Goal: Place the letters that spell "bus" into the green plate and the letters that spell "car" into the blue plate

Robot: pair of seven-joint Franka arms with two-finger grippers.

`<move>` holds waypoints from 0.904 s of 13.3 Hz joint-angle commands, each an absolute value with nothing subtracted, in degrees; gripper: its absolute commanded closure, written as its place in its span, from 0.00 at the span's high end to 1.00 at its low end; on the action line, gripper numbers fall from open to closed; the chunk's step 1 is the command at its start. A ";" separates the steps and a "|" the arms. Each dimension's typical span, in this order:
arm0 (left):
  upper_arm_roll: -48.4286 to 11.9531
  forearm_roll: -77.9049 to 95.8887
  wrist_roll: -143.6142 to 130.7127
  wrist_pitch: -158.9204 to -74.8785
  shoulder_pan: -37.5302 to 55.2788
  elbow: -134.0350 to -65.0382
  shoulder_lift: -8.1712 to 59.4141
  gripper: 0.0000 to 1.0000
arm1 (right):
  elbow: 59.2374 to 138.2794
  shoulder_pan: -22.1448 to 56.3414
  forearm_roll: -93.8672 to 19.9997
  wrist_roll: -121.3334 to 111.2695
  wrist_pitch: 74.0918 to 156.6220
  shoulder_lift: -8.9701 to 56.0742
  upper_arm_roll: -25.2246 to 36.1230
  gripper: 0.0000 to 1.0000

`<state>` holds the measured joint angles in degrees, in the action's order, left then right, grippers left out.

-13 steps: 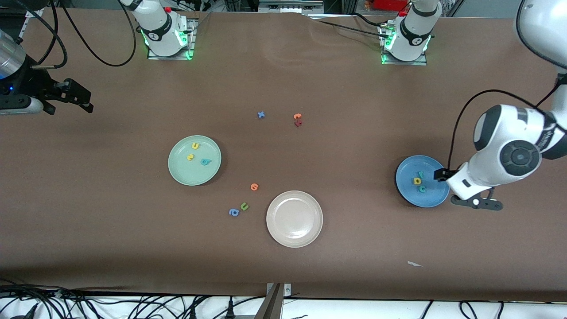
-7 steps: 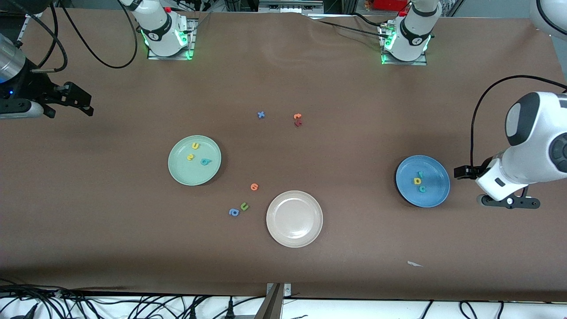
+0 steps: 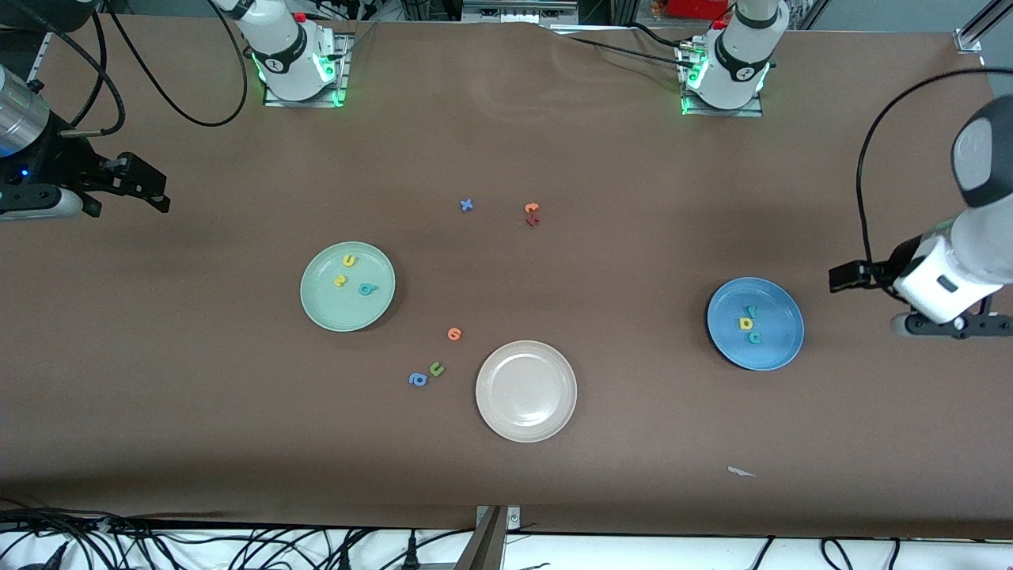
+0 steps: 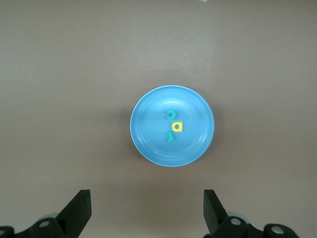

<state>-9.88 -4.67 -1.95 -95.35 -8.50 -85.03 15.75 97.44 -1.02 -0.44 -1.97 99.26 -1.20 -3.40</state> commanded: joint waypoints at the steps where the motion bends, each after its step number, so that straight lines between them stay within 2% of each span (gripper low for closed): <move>1: -7.47 -2.64 -0.62 -93.44 -6.33 -86.84 10.82 1.00 | 95.98 -0.18 0.44 -1.05 98.00 -0.62 -2.81 1.00; 4: -0.11 -0.71 -0.53 -90.71 0.33 -86.75 7.57 1.00 | 95.98 -0.26 0.35 -1.05 97.74 -0.62 -2.73 1.00; 12: 0.70 -0.26 3.25 -90.00 1.58 -86.40 4.75 1.00 | 95.98 -0.18 0.18 -0.97 97.91 -0.61 -2.81 1.00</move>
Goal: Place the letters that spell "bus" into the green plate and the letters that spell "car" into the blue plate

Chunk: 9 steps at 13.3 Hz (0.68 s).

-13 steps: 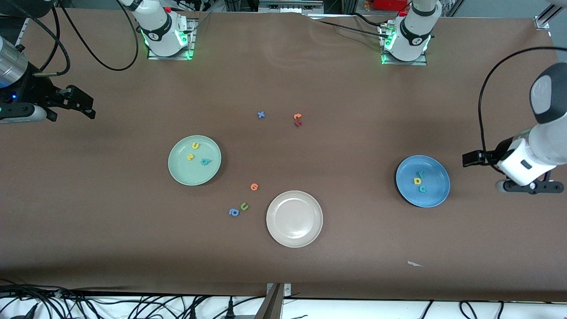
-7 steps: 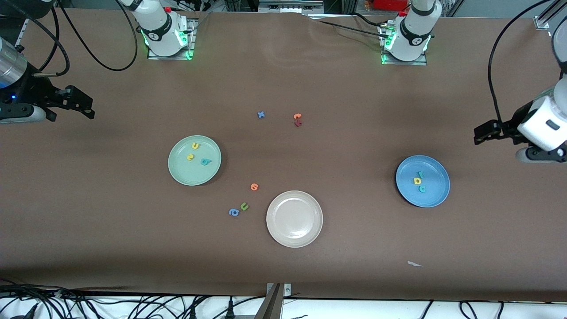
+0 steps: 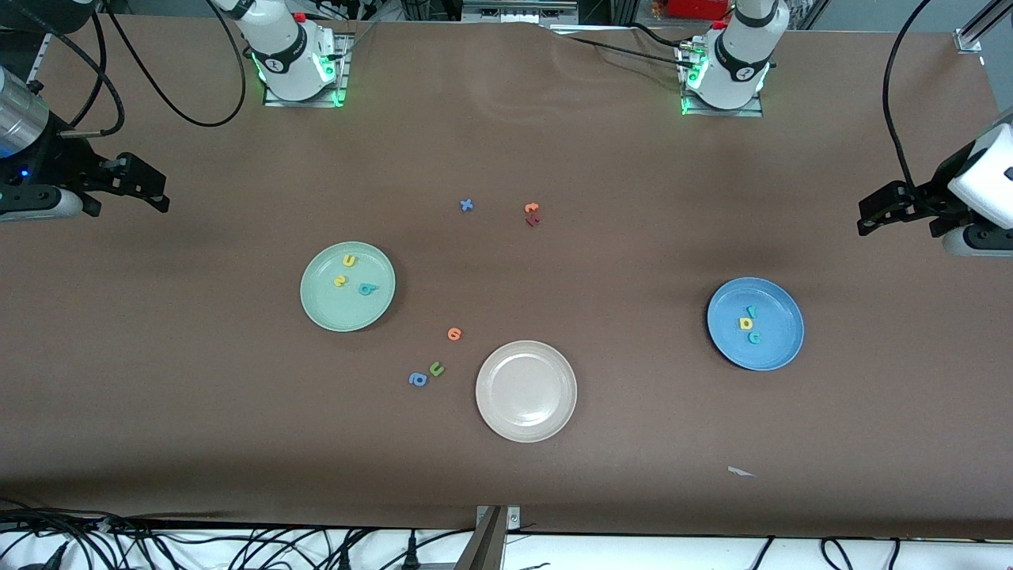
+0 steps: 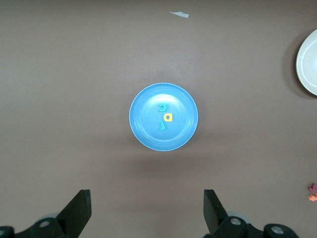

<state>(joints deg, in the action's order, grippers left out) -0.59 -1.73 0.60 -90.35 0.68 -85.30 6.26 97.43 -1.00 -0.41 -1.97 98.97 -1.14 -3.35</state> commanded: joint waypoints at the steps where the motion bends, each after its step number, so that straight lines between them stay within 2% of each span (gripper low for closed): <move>1: 0.70 -0.35 3.25 -90.00 1.58 -86.57 4.75 1.00 | 95.98 -0.26 0.18 -1.05 97.91 -0.53 -2.81 1.00; 9: 2.99 -0.18 3.52 -90.00 4.22 -86.75 4.13 1.00 | 95.98 -0.35 0.18 -1.50 97.82 -0.53 -2.81 1.00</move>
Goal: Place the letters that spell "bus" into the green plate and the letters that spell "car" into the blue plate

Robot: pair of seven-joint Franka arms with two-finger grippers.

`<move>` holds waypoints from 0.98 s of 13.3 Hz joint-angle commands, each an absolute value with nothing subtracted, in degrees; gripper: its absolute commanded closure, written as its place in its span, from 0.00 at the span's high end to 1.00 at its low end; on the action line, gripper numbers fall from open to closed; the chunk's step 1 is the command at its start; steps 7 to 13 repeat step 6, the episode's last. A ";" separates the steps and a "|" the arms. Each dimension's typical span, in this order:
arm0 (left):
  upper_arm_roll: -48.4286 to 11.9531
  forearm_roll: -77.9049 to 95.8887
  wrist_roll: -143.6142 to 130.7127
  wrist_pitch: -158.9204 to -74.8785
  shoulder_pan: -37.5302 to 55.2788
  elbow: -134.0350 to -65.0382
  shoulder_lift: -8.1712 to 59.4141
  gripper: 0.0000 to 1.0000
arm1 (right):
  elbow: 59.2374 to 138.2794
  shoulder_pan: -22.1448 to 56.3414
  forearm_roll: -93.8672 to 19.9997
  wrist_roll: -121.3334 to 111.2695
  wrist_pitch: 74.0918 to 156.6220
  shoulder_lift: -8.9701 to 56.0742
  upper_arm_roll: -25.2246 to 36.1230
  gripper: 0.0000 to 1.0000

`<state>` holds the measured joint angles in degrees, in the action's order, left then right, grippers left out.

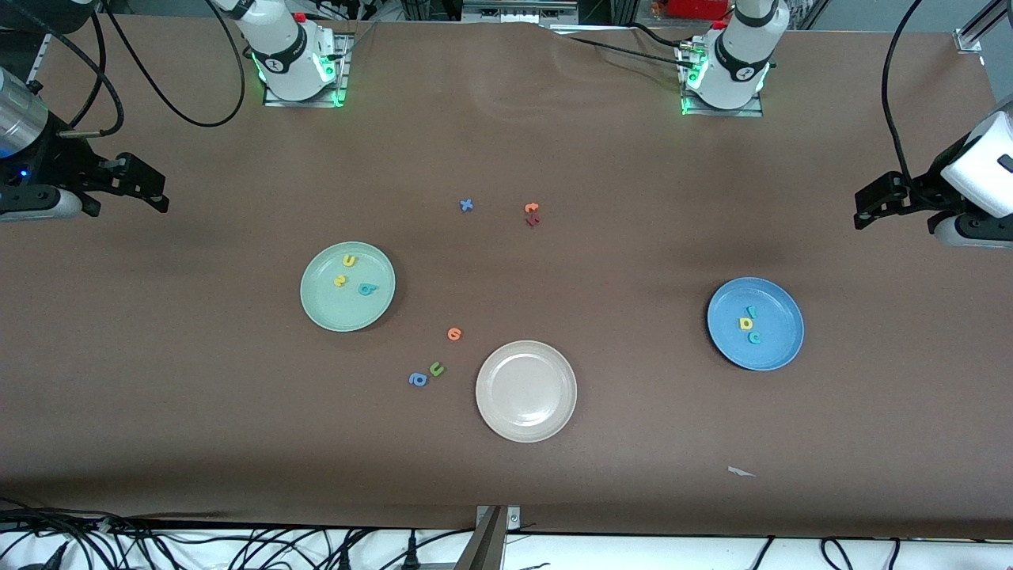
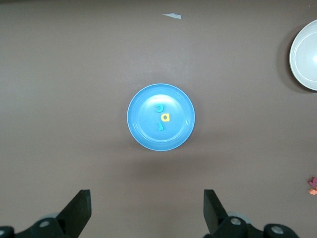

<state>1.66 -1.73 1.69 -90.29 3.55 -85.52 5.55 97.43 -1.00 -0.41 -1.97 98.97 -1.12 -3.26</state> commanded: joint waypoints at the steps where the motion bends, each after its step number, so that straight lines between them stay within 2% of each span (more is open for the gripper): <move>1: 2.99 -0.18 3.52 -90.00 4.13 -86.57 4.30 1.00 | 95.98 -0.35 0.18 -1.49 97.82 -0.44 -2.81 1.00; 13: 2.64 -0.09 3.43 -89.03 4.13 -86.48 4.39 1.00 | 95.98 -0.35 0.18 -1.23 97.82 -0.44 -2.81 1.00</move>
